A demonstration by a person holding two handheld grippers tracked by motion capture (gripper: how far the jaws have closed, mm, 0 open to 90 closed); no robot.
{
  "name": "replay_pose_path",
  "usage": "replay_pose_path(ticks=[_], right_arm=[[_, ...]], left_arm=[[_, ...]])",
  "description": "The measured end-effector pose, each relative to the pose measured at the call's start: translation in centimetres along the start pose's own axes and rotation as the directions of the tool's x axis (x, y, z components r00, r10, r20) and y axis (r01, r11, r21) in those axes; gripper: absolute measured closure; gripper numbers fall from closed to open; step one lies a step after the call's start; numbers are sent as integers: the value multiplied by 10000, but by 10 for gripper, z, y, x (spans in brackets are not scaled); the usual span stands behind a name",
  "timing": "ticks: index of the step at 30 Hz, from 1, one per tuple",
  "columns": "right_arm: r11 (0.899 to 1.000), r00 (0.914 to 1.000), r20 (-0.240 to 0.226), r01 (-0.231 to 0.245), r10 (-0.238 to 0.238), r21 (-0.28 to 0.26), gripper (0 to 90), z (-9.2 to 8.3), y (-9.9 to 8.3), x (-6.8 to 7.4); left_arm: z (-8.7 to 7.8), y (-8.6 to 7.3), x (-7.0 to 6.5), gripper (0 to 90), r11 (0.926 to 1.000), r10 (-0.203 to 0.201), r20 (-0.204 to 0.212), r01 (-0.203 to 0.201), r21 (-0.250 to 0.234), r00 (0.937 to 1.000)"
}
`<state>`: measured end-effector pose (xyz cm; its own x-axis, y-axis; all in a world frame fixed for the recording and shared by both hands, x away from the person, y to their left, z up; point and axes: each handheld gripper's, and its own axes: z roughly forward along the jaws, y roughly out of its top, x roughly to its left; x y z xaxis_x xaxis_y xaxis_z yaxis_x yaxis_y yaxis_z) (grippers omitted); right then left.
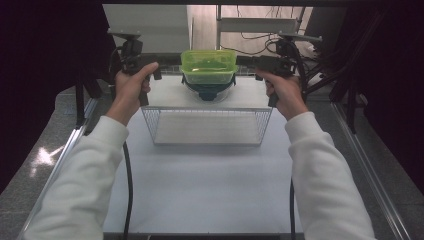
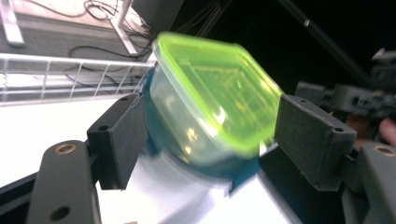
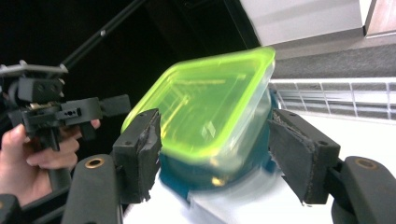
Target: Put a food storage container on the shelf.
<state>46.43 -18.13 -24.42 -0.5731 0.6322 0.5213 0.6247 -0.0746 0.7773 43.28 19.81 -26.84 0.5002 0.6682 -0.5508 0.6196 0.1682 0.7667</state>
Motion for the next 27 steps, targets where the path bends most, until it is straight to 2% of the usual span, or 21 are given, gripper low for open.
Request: replay_pose_path(ticks=[1, 2, 3, 4, 5, 6, 7, 8, 9, 11, 13, 14, 15, 16, 17, 18, 19, 21, 22, 24, 27], right_arm=[[9989, 9989, 88, 451, -452, 138, 330, -13, -10, 7], [9989, 9989, 88, 451, -452, 138, 330, -13, -10, 7], [9977, 9977, 180, 646, -650, 198, 328, -17, -13, 9], [9922, 9916, 452, 1199, -1214, 337, 327, -31, -25, 16], [9899, 9893, 447, 1371, -1386, 365, 327, -35, -29, 18], [9873, 9865, 493, 1540, -1559, 396, 325, -41, -36, 21], [9873, 9865, 493, 1540, -1559, 396, 325, -41, -36, 21], [9794, 9786, 560, 1949, -1978, 533, 315, -52, -51, 27], [9794, 9786, 560, 1949, -1978, 533, 315, -52, -51, 27], [9689, 9672, 744, 2379, -2428, 688, 308, -61, -67, 29], [9607, 9581, 879, 2660, -2726, 797, 297, -69, -85, 29], [9585, 9555, 938, 2722, -2797, 848, 287, -72, -95, 27], [9533, 9491, 1064, 2877, -2966, 919, 280, -80, -113, 23], [9533, 9491, 1064, 2877, -2966, 919, 280, -80, -113, 23], [9520, 9468, 1142, 2910, -3008, 951, 276, -83, -122, 20], [9507, 9455, 1177, 2926, -3037, 1026, 273, -88, -141, 14], [9483, 9429, 1209, 2984, -3105, 1082, 271, -89, -148, 11], [9399, 9340, 1345, 3138, -3311, 1343, 266, -90, -166, 5], [9399, 9340, 1345, 3138, -3311, 1343, 266, -90, -166, 5], [9336, 9276, 1469, 3203, -3435, 1608, 262, -90, -182, -2], [9353, 9348, 1468, 2922, -3234, 1996, 254, -89, -208, -13]], left_arm=[[-7, -8, -5, 242, 9995, 323, -138, -323, 61, 9994], [-10, -13, -8, 242, 9988, 484, -217, -482, 75, 9986], [-15, -20, -11, 241, 9970, 748, -284, -742, 203, 9968], [-21, -31, -16, 240, 9946, 1012, -372, -1001, 287, 9942], [-24, -38, -18, 240, 9921, 1207, -444, -1190, 392, 9917], [-31, -57, -23, 240, 9875, 1497, -444, -1471, 569, 9877], [-31, -57, -23, 240, 9875, 1497, -444, -1471, 569, 9877], [-35, -69, -26, 239, 9852, 1604, -485, -1569, 693, 9859], [-38, -78, -28, 239, 9850, 1606, -506, -1568, 724, 9857], [-44, -97, -32, 239, 9827, 1712, -471, -1670, 806, 9841], [-50, -114, -34, 239, 9782, 1942, -629, -1884, 878, 9789], [-52, -120, -34, 238, 9764, 2014, -638, -1952, 922, 9774], [-54, -130, -34, 237, 9752, 2071, -665, -2006, 935, 9760], [-55, -138, -33, 237, 9745, 2085, -689, -2013, 986, 9756], [-57, -146, -31, 236, 9748, 2060, -662, -1988, 1013, 9763], [-59, -159, -27, 235, 9770, 1941, -632, -1871, 1028, 9789], [-59, -159, -27, 234, 9770, 1941, -632, -1871, 1028, 9789], [-59, -179, -22, 234, 9774, 1872, -643, -1793, 1124, 9802], [-59, -179, -22, 234, 9774, 1872, -643, -1793, 1124, 9802], [-57, -193, -19, 234, 9728, 1950, -712, -1836, 1412, 9782], [-54, -210, -16, 234, 9671, 2027, -864, -1856, 1741, 9754]])
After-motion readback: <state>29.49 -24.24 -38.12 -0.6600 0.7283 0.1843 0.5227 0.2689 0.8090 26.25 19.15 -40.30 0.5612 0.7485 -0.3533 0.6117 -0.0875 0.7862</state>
